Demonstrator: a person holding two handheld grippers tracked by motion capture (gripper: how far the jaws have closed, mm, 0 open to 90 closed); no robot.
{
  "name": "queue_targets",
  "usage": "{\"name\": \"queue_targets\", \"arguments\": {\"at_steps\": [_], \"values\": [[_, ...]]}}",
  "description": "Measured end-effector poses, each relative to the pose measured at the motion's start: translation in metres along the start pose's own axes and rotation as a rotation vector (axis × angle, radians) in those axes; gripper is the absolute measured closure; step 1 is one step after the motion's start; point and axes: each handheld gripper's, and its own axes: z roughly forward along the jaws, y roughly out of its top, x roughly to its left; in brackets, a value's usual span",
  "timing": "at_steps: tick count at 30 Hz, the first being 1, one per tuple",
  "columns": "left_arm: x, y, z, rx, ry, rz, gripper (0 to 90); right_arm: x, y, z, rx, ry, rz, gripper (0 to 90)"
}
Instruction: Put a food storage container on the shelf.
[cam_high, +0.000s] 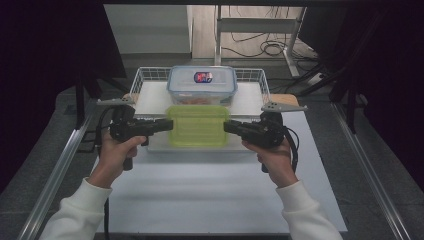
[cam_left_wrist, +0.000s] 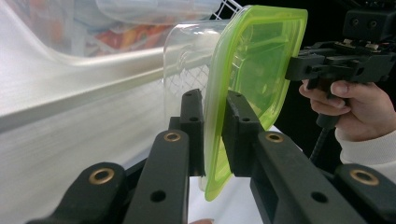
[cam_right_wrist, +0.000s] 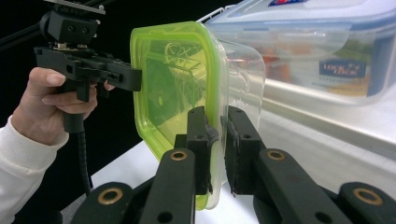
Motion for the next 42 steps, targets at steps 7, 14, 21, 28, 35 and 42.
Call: {"name": "queue_targets", "arguments": {"at_steps": [7,14,21,28,35,42], "values": [[0.001,0.015,-0.003,-0.010,0.004,0.004,79.6,0.000,0.016,0.002,0.001,-0.008,-0.010,80.5],[-0.003,0.034,-0.008,-0.025,0.015,0.033,79.6,-0.001,0.036,0.001,-0.016,-0.002,-0.026,80.6],[0.000,0.068,-0.009,-0.028,0.021,0.062,79.5,-0.005,0.063,0.004,-0.031,-0.013,-0.035,80.6],[0.014,0.105,-0.003,-0.025,0.018,0.056,79.6,-0.020,0.097,0.010,-0.036,-0.020,-0.020,80.7],[0.037,0.126,0.011,-0.007,0.014,0.008,79.8,-0.040,0.118,0.023,-0.022,-0.032,0.024,80.7],[0.052,0.131,0.023,0.006,0.030,-0.033,79.9,-0.060,0.121,0.037,0.002,-0.041,0.076,80.6]]}}
